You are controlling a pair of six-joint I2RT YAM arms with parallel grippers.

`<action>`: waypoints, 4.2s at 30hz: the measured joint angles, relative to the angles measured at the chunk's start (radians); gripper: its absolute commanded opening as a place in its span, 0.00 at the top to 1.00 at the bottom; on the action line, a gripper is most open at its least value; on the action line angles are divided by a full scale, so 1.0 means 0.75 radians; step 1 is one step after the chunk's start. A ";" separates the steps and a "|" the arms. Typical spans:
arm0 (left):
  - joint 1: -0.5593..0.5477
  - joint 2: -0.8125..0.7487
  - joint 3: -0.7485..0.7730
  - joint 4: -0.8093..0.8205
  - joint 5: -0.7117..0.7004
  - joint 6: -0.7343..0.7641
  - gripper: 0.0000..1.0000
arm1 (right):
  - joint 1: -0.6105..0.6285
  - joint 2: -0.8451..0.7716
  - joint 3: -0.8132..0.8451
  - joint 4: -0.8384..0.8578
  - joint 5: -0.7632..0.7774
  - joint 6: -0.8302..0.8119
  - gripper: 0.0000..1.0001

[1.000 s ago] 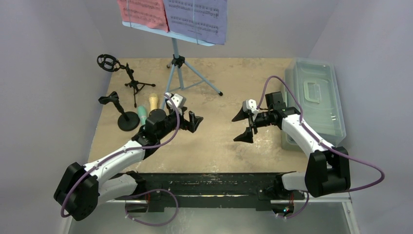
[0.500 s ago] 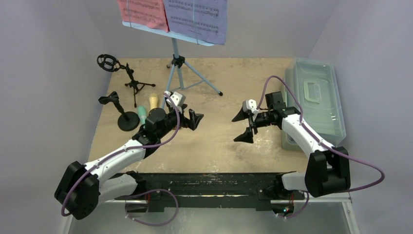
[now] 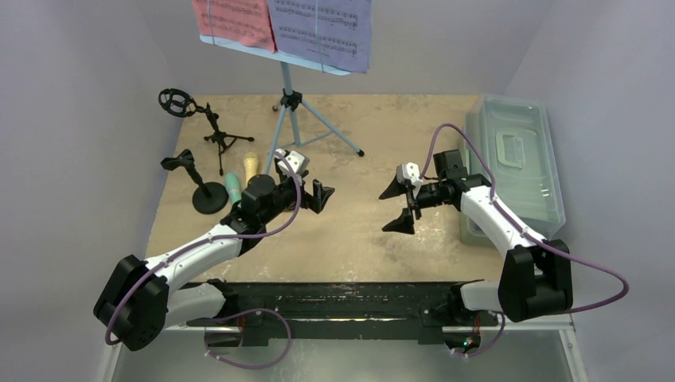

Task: Pack up the instrument practice props
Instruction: Move the music stand to the center of the board.

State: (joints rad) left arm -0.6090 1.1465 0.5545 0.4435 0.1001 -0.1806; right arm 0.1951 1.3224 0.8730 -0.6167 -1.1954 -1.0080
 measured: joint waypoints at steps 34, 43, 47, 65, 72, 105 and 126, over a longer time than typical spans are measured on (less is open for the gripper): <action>0.170 0.017 0.114 -0.021 -0.126 0.091 0.06 | 0.000 0.022 0.020 -0.034 -0.001 -0.042 0.01; 0.401 0.189 0.299 -0.091 -0.178 0.096 0.21 | 0.000 0.022 0.034 -0.058 -0.004 -0.061 0.01; 0.457 0.305 0.374 -0.111 -0.125 0.128 0.37 | 0.000 0.022 0.035 -0.067 -0.004 -0.066 0.01; 0.513 0.484 0.490 -0.123 0.065 0.243 0.98 | 0.000 0.022 0.035 -0.088 -0.003 -0.080 0.01; 0.461 0.484 0.490 -0.121 0.058 0.216 1.00 | 0.000 0.022 0.035 -0.096 -0.003 -0.090 0.01; 0.145 0.381 0.291 0.063 -0.178 -0.154 0.87 | -0.001 0.022 0.053 -0.127 -0.003 -0.124 0.01; 0.122 0.133 0.233 -0.263 -0.171 -0.259 0.15 | -0.039 0.022 0.057 -0.148 0.001 -0.141 0.01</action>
State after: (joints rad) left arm -0.5179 1.2465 0.7296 0.2459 -0.0280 -0.3748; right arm 0.1658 1.3392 0.9161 -0.7277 -1.1950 -1.1137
